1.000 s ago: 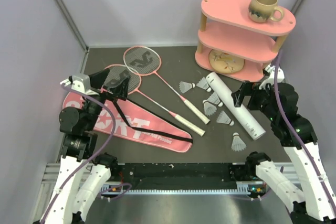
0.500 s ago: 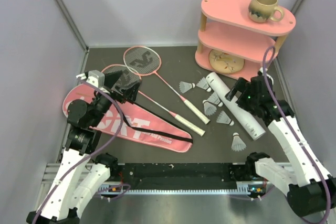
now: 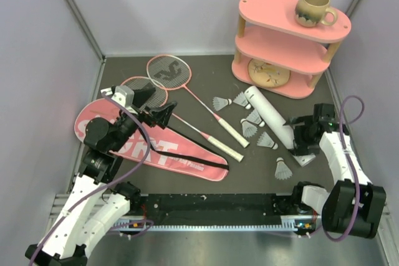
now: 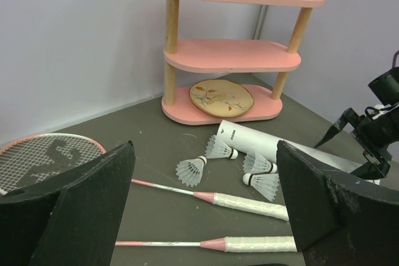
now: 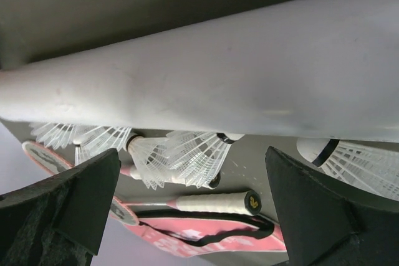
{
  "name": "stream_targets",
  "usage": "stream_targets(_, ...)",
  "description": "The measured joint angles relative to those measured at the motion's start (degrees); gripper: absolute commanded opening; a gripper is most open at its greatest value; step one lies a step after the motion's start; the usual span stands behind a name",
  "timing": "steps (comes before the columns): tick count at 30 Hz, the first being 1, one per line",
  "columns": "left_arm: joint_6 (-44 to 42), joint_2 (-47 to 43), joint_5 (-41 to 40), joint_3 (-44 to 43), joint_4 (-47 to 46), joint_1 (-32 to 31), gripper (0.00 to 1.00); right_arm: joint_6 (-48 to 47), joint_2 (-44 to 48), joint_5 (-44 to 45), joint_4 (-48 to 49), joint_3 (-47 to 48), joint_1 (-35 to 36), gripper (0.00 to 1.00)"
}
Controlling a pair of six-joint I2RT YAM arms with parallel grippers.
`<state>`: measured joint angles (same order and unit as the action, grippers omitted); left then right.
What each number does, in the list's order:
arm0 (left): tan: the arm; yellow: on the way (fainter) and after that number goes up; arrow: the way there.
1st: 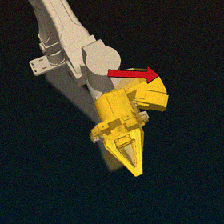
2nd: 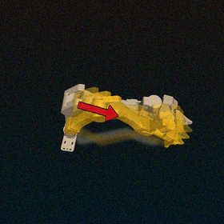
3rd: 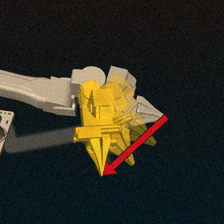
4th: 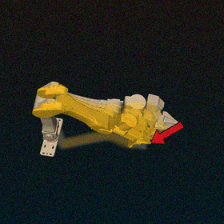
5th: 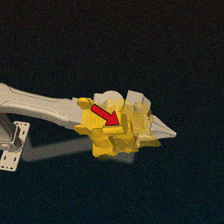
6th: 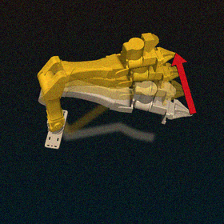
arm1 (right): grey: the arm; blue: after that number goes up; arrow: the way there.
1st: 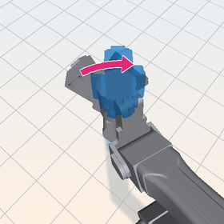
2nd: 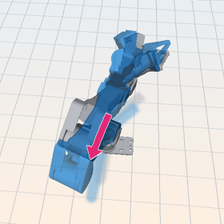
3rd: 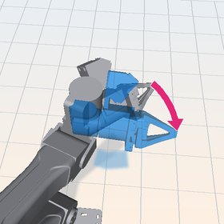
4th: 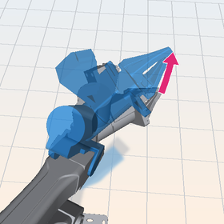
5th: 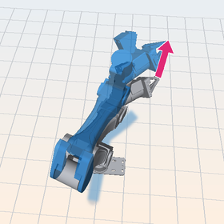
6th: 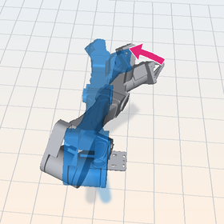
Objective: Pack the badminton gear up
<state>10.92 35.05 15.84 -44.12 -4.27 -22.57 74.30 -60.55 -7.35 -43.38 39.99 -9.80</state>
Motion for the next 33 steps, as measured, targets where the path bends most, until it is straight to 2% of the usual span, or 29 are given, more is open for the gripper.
stream_targets(5, 0.6, 0.5, 0.9, 0.0, 0.0, -0.3, 0.98, 5.8, -4.2, -1.1, 0.0, -1.0, -0.2, 0.99)
stream_targets(16, 1.1, 0.7, 1.3, 0.0, 0.0, -1.9, 0.98, 13.7, -8.2, 4.1, 1.5, 0.3, -0.5, 0.99)
stream_targets(24, 1.1, 1.1, 1.3, 0.0, 0.0, -3.5, 0.98, 16.4, -11.3, 7.4, 0.3, 3.1, -0.5, 0.99)
stream_targets(33, 1.0, 2.5, 1.3, 0.0, 0.0, -4.4, 0.98, 18.5, -20.4, 11.5, -0.5, 10.0, -0.5, 0.99)
